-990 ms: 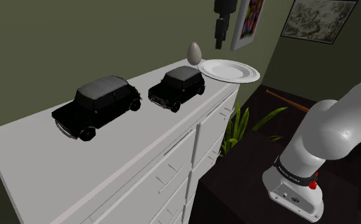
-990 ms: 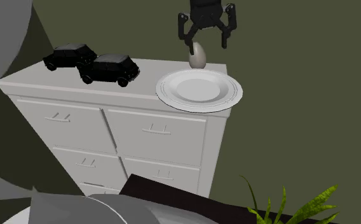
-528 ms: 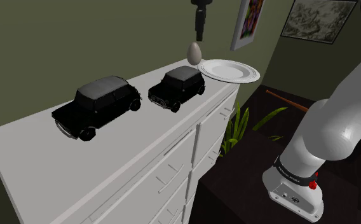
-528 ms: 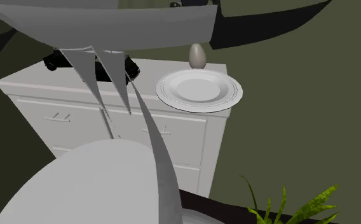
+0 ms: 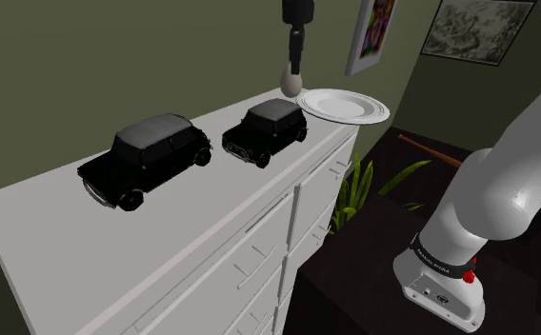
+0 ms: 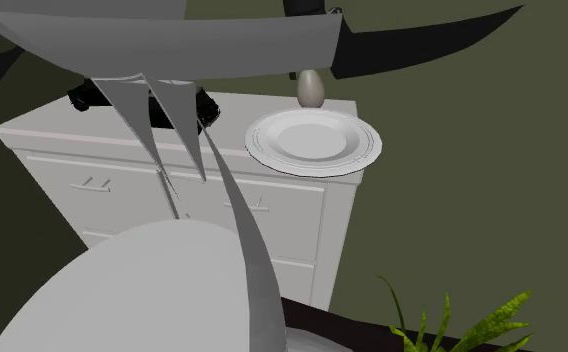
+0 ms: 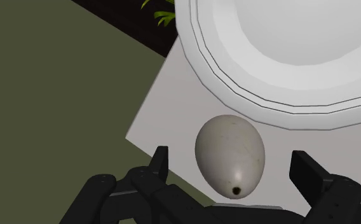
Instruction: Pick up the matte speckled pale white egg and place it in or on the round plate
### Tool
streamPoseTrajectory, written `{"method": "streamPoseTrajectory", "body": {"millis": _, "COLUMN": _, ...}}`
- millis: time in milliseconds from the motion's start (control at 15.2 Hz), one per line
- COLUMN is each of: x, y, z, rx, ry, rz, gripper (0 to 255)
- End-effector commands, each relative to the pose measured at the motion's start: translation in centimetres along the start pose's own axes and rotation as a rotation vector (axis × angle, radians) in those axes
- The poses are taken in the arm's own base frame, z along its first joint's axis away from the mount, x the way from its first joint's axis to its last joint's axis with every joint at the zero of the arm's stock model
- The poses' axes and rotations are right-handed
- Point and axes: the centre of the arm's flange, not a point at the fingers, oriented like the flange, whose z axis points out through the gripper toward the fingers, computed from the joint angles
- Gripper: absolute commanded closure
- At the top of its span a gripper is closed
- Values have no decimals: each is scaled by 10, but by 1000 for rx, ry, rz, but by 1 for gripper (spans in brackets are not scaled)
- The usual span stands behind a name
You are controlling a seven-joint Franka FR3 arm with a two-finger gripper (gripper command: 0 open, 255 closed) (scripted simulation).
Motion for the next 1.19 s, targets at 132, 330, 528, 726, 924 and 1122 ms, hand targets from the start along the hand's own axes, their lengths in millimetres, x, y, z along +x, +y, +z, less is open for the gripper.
{"method": "streamPoseTrajectory", "body": {"millis": 132, "x": 0, "y": 0, "z": 3, "rx": 0, "ry": 0, "rz": 0, "gripper": 0}}
{"method": "streamPoseTrajectory", "body": {"millis": 330, "x": 0, "y": 0, "z": 3, "rx": 0, "ry": 0, "rz": 0, "gripper": 0}}
{"method": "streamPoseTrajectory", "body": {"millis": 528, "x": 0, "y": 0, "z": 3, "rx": 0, "ry": 0, "rz": 0, "gripper": 255}}
{"method": "streamPoseTrajectory", "body": {"millis": 726, "x": 0, "y": 0, "z": 4, "rx": 0, "ry": 0, "rz": 0, "gripper": 255}}
{"method": "streamPoseTrajectory", "body": {"millis": 924, "x": 0, "y": 0, "z": 3, "rx": 0, "ry": 0, "rz": 0, "gripper": 255}}
{"method": "streamPoseTrajectory", "body": {"millis": 1122, "x": 0, "y": 1, "z": -2, "rx": 0, "ry": 0, "rz": 0, "gripper": 255}}
